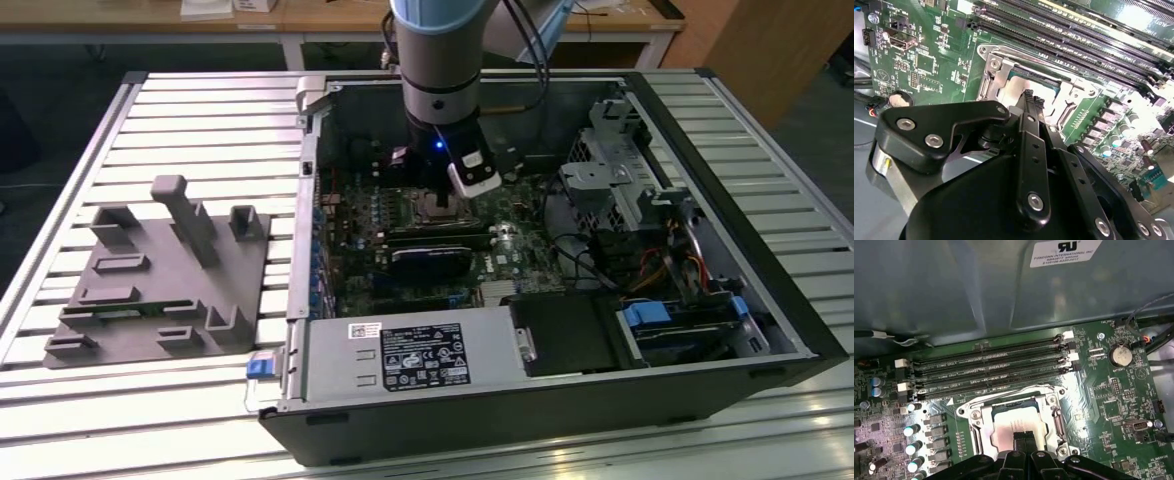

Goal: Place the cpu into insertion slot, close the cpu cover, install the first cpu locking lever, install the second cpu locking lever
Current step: 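Install the second cpu locking lever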

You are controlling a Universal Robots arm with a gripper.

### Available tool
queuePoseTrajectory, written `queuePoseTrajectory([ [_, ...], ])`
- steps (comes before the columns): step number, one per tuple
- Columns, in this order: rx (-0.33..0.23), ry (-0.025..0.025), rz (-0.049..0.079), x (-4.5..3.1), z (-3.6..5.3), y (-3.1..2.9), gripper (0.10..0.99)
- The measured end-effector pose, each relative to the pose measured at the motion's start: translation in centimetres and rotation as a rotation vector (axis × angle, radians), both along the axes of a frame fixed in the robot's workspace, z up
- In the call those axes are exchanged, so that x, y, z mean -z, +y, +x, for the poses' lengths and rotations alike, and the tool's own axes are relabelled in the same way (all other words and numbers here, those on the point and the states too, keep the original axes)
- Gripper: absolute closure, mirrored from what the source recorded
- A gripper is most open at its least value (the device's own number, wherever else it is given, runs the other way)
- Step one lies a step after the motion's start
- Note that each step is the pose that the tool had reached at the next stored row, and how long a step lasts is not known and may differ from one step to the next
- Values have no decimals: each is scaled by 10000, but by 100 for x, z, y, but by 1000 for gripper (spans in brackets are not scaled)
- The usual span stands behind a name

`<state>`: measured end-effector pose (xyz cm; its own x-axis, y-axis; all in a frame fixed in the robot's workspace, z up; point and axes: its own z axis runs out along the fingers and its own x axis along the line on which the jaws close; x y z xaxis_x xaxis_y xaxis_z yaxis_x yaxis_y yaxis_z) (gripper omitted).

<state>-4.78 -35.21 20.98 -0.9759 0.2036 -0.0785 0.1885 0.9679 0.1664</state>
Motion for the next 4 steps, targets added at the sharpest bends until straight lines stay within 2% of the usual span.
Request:
queuePoseTrajectory([
  [4,1,0,0,0,0,4,980],
])
